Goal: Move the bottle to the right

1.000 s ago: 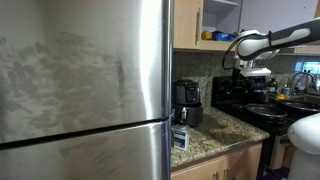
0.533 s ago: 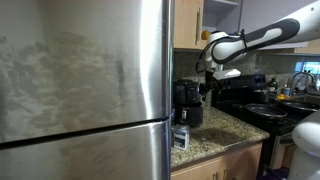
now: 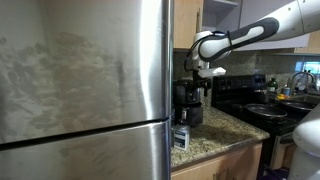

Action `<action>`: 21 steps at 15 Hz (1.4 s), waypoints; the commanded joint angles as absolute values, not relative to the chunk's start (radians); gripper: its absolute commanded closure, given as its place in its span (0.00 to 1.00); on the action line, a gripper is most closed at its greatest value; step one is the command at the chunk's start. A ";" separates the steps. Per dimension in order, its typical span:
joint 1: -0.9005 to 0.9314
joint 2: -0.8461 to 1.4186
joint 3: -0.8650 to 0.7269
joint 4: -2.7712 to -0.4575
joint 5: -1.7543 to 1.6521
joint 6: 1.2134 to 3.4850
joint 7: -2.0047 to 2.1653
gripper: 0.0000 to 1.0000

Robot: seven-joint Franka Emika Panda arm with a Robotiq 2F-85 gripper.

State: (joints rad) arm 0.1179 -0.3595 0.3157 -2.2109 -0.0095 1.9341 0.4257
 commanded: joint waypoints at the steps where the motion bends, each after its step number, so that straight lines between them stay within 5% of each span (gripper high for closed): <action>1: 0.121 -0.206 0.300 -1.999 -0.004 1.886 0.426 0.00; 5: 0.135 -0.052 0.290 -1.774 0.001 1.818 0.437 0.00; 6: 0.141 -0.152 0.280 -1.901 -0.008 1.886 0.430 0.00; 21: 0.199 0.067 0.245 -1.688 -0.009 1.900 0.496 0.00</action>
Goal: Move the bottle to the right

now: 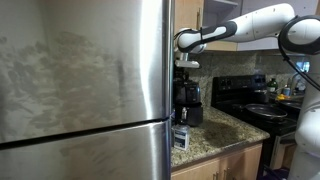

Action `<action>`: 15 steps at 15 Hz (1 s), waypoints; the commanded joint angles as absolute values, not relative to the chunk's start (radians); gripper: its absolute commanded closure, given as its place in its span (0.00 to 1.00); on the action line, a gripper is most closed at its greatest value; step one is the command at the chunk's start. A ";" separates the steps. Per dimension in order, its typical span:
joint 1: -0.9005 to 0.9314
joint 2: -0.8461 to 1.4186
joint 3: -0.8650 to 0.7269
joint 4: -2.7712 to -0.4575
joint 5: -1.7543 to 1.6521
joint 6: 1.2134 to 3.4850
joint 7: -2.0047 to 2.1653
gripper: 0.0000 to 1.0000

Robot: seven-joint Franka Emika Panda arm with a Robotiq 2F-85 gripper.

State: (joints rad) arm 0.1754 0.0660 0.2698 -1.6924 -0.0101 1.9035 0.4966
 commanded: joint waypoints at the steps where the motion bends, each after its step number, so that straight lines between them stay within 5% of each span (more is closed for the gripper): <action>1: 0.201 0.066 0.245 -1.688 -0.009 1.900 0.496 0.00; 15: 0.257 0.185 0.219 -1.635 -0.020 2.003 0.500 0.00</action>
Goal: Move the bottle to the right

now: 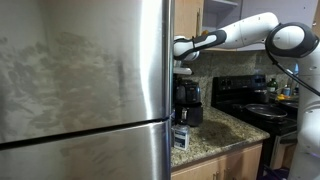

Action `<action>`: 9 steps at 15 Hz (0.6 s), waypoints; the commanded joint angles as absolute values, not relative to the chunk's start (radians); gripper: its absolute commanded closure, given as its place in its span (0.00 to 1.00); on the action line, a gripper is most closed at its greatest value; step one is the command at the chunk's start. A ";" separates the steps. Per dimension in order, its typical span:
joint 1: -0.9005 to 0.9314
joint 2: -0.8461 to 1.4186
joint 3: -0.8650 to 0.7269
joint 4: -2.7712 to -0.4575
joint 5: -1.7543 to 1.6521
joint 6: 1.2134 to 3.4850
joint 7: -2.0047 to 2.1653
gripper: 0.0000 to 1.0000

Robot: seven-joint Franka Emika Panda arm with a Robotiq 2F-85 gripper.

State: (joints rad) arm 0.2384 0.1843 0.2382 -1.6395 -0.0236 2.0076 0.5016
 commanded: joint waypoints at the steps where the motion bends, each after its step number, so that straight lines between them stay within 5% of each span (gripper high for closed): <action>1: 0.258 0.190 0.217 -1.629 -0.020 2.004 0.500 0.00; 9: 0.266 0.256 0.207 -1.598 -0.020 1.967 0.506 0.00</action>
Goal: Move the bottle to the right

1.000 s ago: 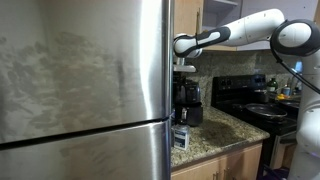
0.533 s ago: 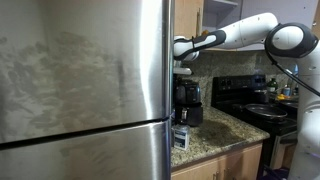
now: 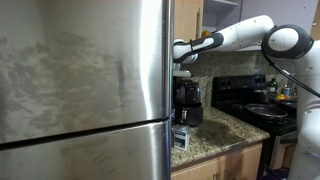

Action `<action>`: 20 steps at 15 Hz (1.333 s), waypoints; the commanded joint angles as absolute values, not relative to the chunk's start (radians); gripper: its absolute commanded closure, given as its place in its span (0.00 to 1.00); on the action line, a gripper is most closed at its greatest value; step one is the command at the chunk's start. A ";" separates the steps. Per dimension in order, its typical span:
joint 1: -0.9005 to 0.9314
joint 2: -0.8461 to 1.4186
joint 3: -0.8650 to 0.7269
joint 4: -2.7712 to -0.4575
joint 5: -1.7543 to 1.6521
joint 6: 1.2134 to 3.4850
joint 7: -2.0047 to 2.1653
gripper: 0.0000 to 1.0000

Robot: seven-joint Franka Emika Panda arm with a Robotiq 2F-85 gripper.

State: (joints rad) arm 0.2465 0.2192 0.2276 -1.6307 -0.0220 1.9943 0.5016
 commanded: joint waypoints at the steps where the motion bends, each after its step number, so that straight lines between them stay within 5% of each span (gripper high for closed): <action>1: 0.267 0.264 0.205 -1.597 -0.016 1.971 0.503 0.00; 7: 0.273 0.260 0.196 -1.624 -0.018 1.990 0.493 0.00; 8: 0.274 0.260 0.197 -1.623 -0.019 1.986 0.492 0.25; 17: 0.297 0.257 0.189 -1.626 -0.078 1.993 0.514 0.82; 20: 0.306 0.252 0.185 -1.625 -0.114 1.992 0.525 0.87</action>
State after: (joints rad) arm 0.2837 0.2544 0.2043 -1.6261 -0.0819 1.9968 0.5049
